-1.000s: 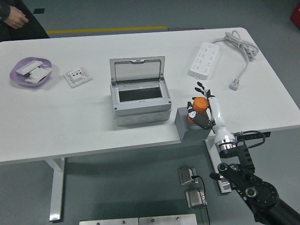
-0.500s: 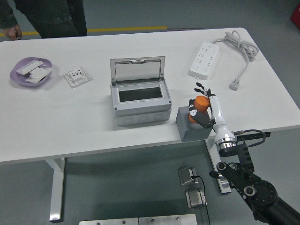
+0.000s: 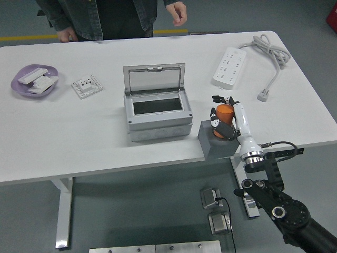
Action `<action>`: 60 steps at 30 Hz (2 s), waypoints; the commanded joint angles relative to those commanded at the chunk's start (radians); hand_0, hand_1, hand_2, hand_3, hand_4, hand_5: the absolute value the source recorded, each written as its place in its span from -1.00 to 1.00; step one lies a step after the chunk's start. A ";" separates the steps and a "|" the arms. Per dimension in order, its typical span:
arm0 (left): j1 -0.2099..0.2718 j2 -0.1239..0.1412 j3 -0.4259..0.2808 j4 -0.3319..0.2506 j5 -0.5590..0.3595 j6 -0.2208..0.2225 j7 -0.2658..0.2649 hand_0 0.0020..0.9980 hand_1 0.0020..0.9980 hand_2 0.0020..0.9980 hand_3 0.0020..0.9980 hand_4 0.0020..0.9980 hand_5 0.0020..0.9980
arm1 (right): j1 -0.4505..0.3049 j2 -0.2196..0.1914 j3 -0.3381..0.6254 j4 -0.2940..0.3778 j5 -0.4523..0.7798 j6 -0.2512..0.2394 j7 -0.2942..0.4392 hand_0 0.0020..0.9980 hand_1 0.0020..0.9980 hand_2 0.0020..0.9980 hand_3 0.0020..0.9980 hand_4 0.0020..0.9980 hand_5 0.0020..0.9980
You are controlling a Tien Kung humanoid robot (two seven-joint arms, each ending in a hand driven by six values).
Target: Pick up the cylinder from the cube,place it in the box,flap close box
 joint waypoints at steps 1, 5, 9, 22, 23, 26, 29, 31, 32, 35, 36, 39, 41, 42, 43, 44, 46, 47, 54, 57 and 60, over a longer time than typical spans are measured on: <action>0.000 0.000 0.001 0.000 0.000 0.000 0.000 0.26 0.17 0.06 0.24 0.19 -0.63 | 0.008 0.000 -0.002 -0.003 -0.002 -0.001 0.000 -0.40 -0.22 0.27 0.25 -1.00 -1.00; -0.001 0.001 0.003 0.000 0.001 0.000 0.000 0.26 0.17 0.07 0.24 0.20 -0.60 | 0.040 0.000 -0.009 -0.004 -0.019 -0.008 -0.003 -0.39 -0.22 0.26 0.17 -1.00 -1.00; -0.001 0.003 0.002 0.000 0.004 0.000 0.002 0.26 0.17 0.07 0.24 0.21 -0.59 | 0.081 0.002 -0.013 0.003 -0.049 -0.020 -0.013 -0.39 -0.22 0.25 0.14 -1.00 -1.00; -0.004 0.013 -0.011 0.000 0.018 0.004 0.005 0.26 0.17 0.07 0.24 0.21 -0.56 | 0.305 0.054 -0.126 -0.077 -0.315 0.054 -0.252 -0.88 -0.54 0.23 0.11 -1.00 -1.00; -0.005 0.013 -0.011 0.000 0.019 0.004 0.006 0.26 0.17 0.07 0.24 0.21 -0.56 | 0.321 0.061 -0.138 -0.089 -0.335 0.065 -0.270 -0.88 -0.54 0.23 0.11 -1.00 -1.00; -0.008 0.017 -0.010 0.000 0.021 0.005 0.007 0.26 0.17 0.07 0.24 0.21 -0.56 | 0.376 0.087 -0.179 -0.144 -0.391 0.096 -0.315 -0.88 -0.54 0.23 0.11 -1.00 -1.00; -0.012 0.021 -0.010 0.000 0.024 0.005 0.009 0.26 0.17 0.07 0.25 0.21 -0.55 | 0.429 0.110 -0.222 -0.201 -0.436 0.116 -0.336 -1.00 -0.65 0.24 0.13 -1.00 -1.00; -0.014 0.023 -0.009 0.000 0.025 0.005 0.010 0.26 0.17 0.07 0.25 0.21 -0.55 | 0.456 0.114 -0.248 -0.226 -0.452 0.127 -0.343 -1.00 -0.65 0.24 0.13 -1.00 -1.00; -0.015 0.024 -0.009 0.000 0.026 0.005 0.011 0.26 0.17 0.07 0.25 0.21 -0.55 | 0.475 0.114 -0.268 -0.243 -0.458 0.135 -0.346 -1.00 -0.65 0.24 0.13 -1.00 -1.00; -0.017 0.026 -0.010 0.000 0.030 0.006 0.015 0.26 0.17 0.07 0.25 0.21 -0.55 | 0.508 0.114 -0.311 -0.275 -0.465 0.148 -0.346 -1.00 -0.67 0.23 0.13 -1.00 -1.00; -0.019 0.026 -0.012 0.000 0.033 0.006 0.017 0.26 0.17 0.07 0.25 0.21 -0.55 | 0.518 0.114 -0.324 -0.288 -0.466 0.152 -0.344 -1.00 -0.67 0.23 0.13 -1.00 -1.00; -0.023 0.027 -0.013 0.000 0.038 0.007 0.021 0.26 0.17 0.08 0.25 0.21 -0.55 | 0.538 0.114 -0.357 -0.314 -0.468 0.157 -0.338 -1.00 -0.67 0.22 0.12 -1.00 -1.00; -0.026 0.028 -0.014 0.000 0.041 0.007 0.022 0.26 0.17 0.08 0.25 0.21 -0.55 | 0.546 0.114 -0.379 -0.324 -0.465 0.160 -0.333 -1.00 -0.67 0.22 0.12 -1.00 -1.00; -0.027 0.028 -0.015 0.000 0.043 0.007 0.022 0.26 0.17 0.08 0.25 0.21 -0.55 | 0.550 0.114 -0.391 -0.328 -0.462 0.162 -0.330 -1.00 -0.67 0.22 0.12 -1.00 -1.00; -0.029 0.029 -0.015 0.000 0.044 0.007 0.022 0.26 0.17 0.08 0.25 0.21 -0.55 | 0.553 0.114 -0.402 -0.332 -0.458 0.165 -0.327 -1.00 -0.67 0.22 0.12 -1.00 -1.00; -0.031 0.030 -0.015 0.000 0.045 0.007 0.022 0.26 0.17 0.08 0.25 0.21 -0.55 | 0.556 0.114 -0.412 -0.335 -0.454 0.167 -0.323 -1.00 -0.67 0.22 0.12 -1.00 -1.00; -0.034 0.031 -0.016 0.000 0.048 0.007 0.023 0.26 0.17 0.08 0.25 0.21 -0.55 | 0.562 0.114 -0.428 -0.340 -0.447 0.174 -0.316 -1.00 -0.67 0.22 0.12 -1.00 -1.00; -0.035 0.032 -0.016 0.000 0.050 0.007 0.024 0.26 0.17 0.08 0.25 0.21 -0.55 | 0.564 0.114 -0.435 -0.341 -0.444 0.177 -0.311 -1.00 -0.67 0.22 0.12 -1.00 -1.00; -0.045 0.037 -0.020 0.000 0.063 0.007 0.030 0.26 0.17 0.08 0.25 0.21 -0.55 | 0.582 0.114 -0.448 -0.346 -0.430 0.216 -0.292 -1.00 -0.66 0.23 0.12 -1.00 -1.00; -0.048 0.038 -0.021 0.000 0.067 0.007 0.032 0.26 0.17 0.08 0.25 0.20 -0.56 | 0.586 0.114 -0.446 -0.351 -0.435 0.237 -0.294 -0.96 -0.60 0.24 0.18 -1.00 -1.00; -0.051 0.037 -0.022 0.000 0.070 0.006 0.033 0.26 0.17 0.08 0.25 0.20 -0.56 | 0.589 0.114 -0.447 -0.356 -0.446 0.254 -0.297 -0.96 -0.60 0.24 0.18 -1.00 -1.00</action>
